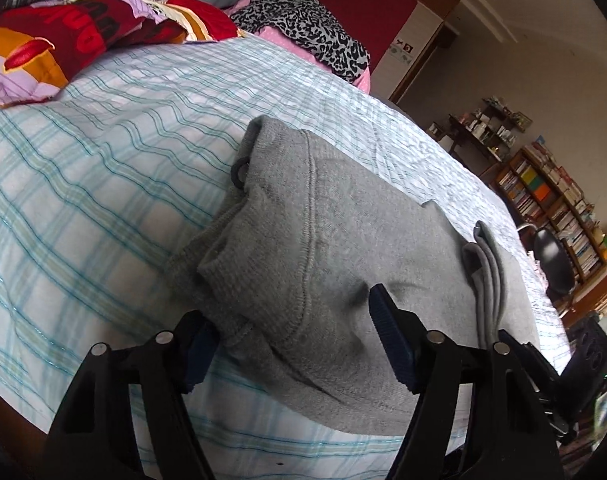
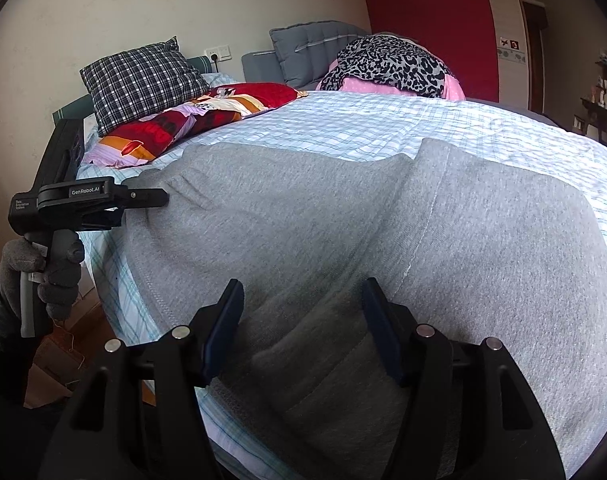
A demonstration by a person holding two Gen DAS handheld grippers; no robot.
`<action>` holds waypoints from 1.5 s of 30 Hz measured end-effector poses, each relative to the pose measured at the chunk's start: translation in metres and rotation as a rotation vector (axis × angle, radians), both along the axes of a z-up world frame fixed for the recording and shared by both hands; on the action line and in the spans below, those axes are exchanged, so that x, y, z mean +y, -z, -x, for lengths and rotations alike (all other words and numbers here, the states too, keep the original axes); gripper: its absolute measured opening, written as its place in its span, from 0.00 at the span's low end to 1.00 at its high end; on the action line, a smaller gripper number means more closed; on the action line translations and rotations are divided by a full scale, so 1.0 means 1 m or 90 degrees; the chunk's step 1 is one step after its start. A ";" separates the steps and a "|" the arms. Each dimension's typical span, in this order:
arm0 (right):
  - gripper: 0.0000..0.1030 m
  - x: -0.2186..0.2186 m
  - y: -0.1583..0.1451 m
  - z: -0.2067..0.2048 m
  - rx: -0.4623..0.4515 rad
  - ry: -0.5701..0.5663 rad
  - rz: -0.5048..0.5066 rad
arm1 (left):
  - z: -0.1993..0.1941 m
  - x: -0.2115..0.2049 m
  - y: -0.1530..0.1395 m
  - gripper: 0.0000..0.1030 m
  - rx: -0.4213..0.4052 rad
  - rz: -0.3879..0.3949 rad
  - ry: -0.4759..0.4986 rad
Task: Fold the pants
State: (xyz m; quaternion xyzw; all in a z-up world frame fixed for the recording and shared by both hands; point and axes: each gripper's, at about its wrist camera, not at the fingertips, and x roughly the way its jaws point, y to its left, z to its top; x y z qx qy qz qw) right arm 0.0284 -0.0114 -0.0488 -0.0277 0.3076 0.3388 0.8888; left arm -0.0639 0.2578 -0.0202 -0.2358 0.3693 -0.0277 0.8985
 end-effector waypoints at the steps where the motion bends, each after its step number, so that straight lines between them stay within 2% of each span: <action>1: 0.61 0.000 0.000 0.000 -0.001 0.000 0.001 | -0.002 -0.001 0.000 0.64 0.001 -0.002 -0.005; 3: 0.61 0.000 0.000 0.000 -0.001 0.000 -0.002 | -0.003 -0.001 0.001 0.49 0.009 -0.005 -0.021; 5: 0.61 -0.001 0.001 0.000 -0.001 -0.001 -0.006 | -0.004 0.002 0.000 0.40 0.013 0.004 -0.032; 7: 0.61 -0.001 0.001 0.000 -0.001 -0.001 -0.009 | -0.004 0.001 -0.002 0.34 0.012 0.004 -0.033; 11: 0.61 -0.004 0.000 0.001 -0.002 -0.002 -0.015 | -0.003 -0.014 -0.017 0.25 -0.009 -0.033 -0.029; 17: 0.61 -0.008 -0.003 0.003 0.004 0.001 -0.024 | -0.005 -0.045 -0.050 0.25 -0.065 -0.083 0.004; 24: 0.61 -0.025 -0.016 0.014 -0.010 0.013 -0.059 | -0.017 -0.105 -0.086 0.25 -0.121 -0.137 0.089; 29: 0.61 -0.056 -0.027 0.018 -0.018 0.067 -0.093 | -0.026 -0.159 -0.102 0.25 -0.144 -0.172 0.166; 35: 0.61 -0.109 -0.030 0.019 -0.025 0.167 -0.113 | -0.039 -0.226 -0.104 0.25 -0.145 -0.201 0.279; 40: 0.61 -0.156 -0.024 0.016 -0.006 0.257 -0.144 | -0.044 -0.281 -0.098 0.24 -0.145 -0.237 0.361; 45: 0.61 -0.196 -0.016 0.021 0.016 0.308 -0.186 | -0.043 -0.327 -0.088 0.24 -0.138 -0.279 0.444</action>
